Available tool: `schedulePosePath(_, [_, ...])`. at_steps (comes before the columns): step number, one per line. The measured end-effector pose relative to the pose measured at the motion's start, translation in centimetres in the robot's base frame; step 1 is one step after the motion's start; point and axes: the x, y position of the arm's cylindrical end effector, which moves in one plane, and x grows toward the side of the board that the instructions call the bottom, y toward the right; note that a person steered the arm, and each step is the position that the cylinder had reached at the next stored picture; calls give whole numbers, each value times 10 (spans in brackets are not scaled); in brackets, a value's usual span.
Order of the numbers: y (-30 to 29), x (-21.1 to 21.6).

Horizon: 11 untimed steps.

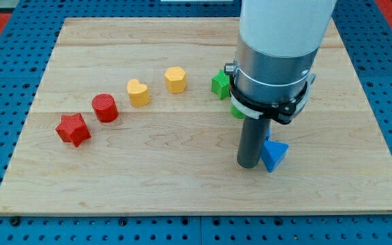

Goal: Move the blue triangle towards the top of the board

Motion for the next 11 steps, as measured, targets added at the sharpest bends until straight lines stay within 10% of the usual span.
schedulePosePath(4, [54,5])
schedulePosePath(11, [124,-147])
